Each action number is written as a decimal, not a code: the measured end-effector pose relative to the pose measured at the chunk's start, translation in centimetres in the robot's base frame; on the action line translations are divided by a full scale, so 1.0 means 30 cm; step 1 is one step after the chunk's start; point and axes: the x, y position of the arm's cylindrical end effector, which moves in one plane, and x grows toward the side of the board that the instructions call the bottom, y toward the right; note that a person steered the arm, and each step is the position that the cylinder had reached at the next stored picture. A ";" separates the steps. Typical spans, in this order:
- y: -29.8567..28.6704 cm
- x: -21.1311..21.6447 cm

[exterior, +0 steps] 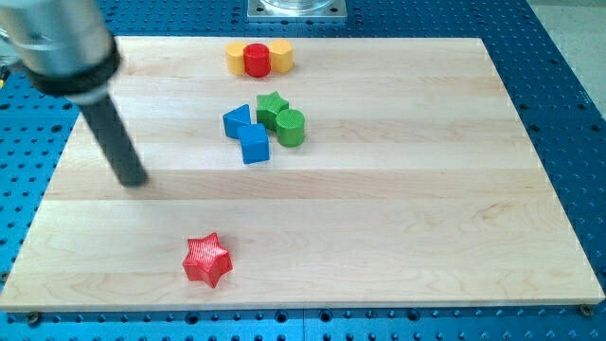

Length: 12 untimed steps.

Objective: Move the red star diagonal to the green star

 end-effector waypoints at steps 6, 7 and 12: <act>0.073 0.015; 0.026 -0.271; 0.062 -0.361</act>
